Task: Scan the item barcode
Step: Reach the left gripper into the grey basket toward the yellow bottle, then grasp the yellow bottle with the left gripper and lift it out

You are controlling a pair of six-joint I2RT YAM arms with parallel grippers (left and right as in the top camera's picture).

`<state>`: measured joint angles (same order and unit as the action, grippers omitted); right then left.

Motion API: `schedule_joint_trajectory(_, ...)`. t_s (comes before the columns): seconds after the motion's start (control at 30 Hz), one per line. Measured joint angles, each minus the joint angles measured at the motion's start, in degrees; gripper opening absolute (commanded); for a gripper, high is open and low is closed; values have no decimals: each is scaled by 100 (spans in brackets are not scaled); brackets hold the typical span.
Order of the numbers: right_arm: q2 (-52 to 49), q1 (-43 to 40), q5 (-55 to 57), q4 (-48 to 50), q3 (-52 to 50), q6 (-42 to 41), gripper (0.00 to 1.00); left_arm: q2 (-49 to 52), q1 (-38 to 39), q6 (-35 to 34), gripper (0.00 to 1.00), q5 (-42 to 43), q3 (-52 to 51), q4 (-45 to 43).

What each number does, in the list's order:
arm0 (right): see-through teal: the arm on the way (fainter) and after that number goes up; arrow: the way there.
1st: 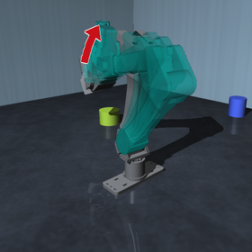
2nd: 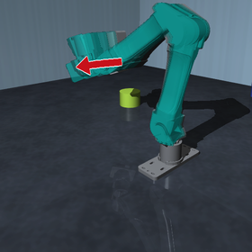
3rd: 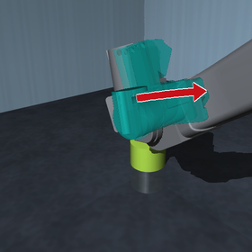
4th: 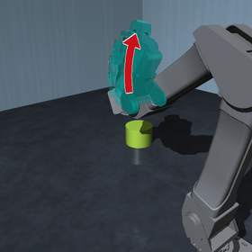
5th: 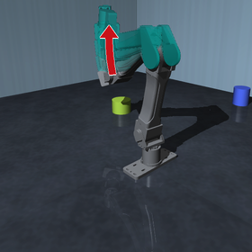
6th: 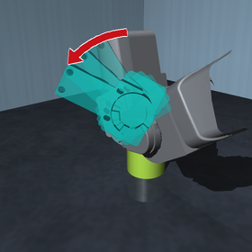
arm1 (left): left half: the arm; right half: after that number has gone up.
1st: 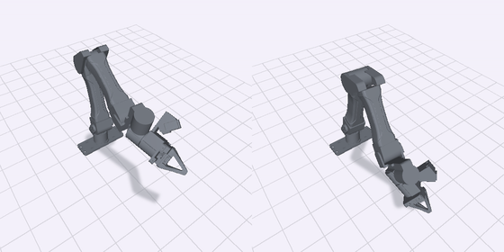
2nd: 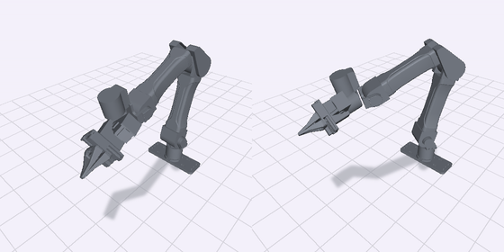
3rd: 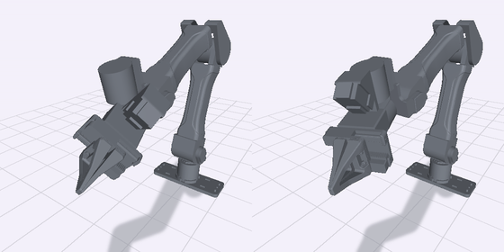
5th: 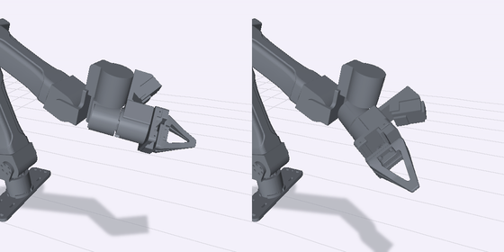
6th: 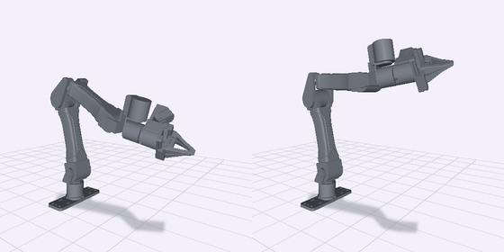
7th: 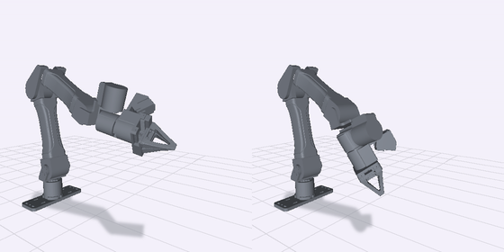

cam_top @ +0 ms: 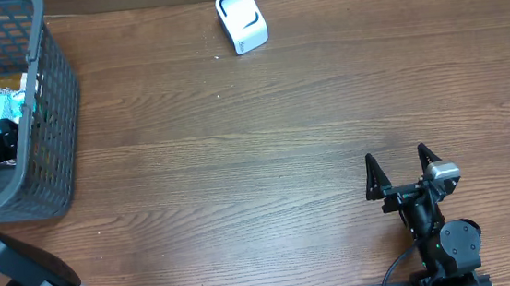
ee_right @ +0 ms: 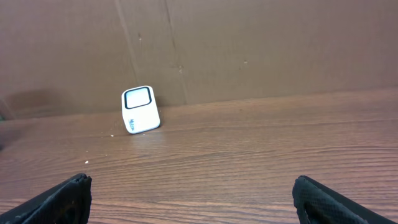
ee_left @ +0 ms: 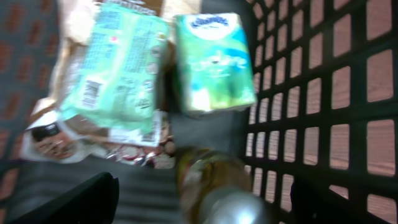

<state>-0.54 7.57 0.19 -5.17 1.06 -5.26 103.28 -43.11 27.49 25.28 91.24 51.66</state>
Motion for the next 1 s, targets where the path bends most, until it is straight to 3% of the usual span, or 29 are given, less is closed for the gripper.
schedule_joint_trajectory(0.33, 0, 2, 0, 0, 0, -2, 100, 435, 297, 81, 83, -315, 0, 83)
schedule_joint_trajectory(0.57, 0, 0, 2, 0, -2, -2, 100, 636, 297, 76, 74, -404, 0, 59)
schedule_joint_trajectory(0.63, 0, 0, 0, 2, 0, 0, 100, 636, 295, 26, 57, -407, 0, 35)
schedule_joint_trajectory(0.7, 0, 0, 2, 4, 0, -2, 100, 636, 297, -46, 48, -409, 0, 13)
schedule_joint_trajectory(0.87, 0, 0, 0, 2, 0, -2, 100, 636, 297, -85, 41, -426, 31, 20)
schedule_joint_trajectory(1.0, 0, 0, 0, 2, 0, -2, 100, 640, 297, -234, 30, -472, 96, 72)
